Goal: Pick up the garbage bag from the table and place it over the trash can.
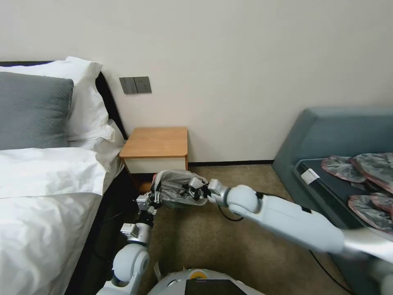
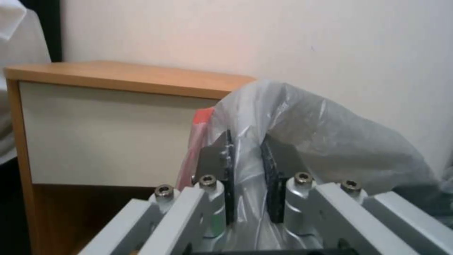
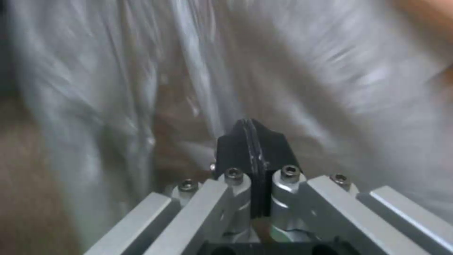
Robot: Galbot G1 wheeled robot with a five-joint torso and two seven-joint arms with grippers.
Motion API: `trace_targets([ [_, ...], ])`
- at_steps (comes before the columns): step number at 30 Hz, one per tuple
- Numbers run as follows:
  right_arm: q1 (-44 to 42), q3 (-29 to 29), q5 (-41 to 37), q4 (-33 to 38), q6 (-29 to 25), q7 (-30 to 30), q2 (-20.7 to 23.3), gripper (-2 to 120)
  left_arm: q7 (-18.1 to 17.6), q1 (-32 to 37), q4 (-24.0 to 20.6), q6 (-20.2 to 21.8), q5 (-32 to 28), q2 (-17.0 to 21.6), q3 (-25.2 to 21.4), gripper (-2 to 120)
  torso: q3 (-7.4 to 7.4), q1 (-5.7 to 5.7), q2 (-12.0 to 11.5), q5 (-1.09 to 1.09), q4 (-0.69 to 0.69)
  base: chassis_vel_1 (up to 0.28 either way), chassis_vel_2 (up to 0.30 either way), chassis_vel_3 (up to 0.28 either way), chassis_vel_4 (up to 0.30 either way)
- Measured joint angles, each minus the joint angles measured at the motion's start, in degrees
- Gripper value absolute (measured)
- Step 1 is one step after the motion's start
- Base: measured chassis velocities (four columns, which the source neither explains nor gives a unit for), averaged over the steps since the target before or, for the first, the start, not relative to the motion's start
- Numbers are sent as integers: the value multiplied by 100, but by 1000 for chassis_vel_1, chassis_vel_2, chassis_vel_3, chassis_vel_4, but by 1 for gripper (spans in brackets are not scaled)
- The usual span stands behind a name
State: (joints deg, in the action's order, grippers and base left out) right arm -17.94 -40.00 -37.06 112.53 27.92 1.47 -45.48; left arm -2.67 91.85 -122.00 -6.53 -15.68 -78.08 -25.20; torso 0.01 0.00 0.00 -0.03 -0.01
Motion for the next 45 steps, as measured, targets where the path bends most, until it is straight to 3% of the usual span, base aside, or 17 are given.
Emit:
trace_targets([
  [3,253,-296,26,-269,27,14,-191,0,14,16,12,-58,127,-5,2,11,0,0,0,4,-1,0,0,0,0],
  [6,658,-858,96,-943,32,33,-648,0,35,73,6,-118,287,-10,35,11,0,0,0,3,3,0,0,0,0],
  [16,870,-1381,377,-2180,-105,86,-1454,0,58,183,-107,-214,458,-73,61,11,0,0,0,3,0,0,0,0,0],
  [26,789,-1241,428,-1965,-188,-9,-1404,0,39,204,-87,-226,466,-97,55,11,0,0,0,3,1,0,0,0,0],
  [35,55,-47,343,-463,-173,-65,-587,0,-232,163,67,-8,88,-126,46,11,-1,0,0,4,0,0,0,0,0],
  [38,-795,830,516,79,-273,57,-137,0,-367,148,-47,308,-406,-115,58,11,-1,0,0,6,-2,0,0,0,0],
  [40,-929,956,563,153,-330,58,-74,0,-410,146,-85,387,-534,-112,62,11,-1,0,0,6,-2,0,0,0,0],
  [42,-1535,1601,706,505,-613,-32,211,1,-559,126,-202,730,-994,-79,67,11,-1,0,0,3,0,0,0,0,0],
  [43,-1897,1986,740,690,-696,-83,297,6,-640,109,-259,949,-1263,-56,63,11,-1,-1,0,3,-2,0,0,0,0],
  [45,-2083,2170,748,777,-754,-149,324,10,-682,113,-311,1103,-1455,-46,45,11,-1,0,0,4,-5,0,0,0,0],
])
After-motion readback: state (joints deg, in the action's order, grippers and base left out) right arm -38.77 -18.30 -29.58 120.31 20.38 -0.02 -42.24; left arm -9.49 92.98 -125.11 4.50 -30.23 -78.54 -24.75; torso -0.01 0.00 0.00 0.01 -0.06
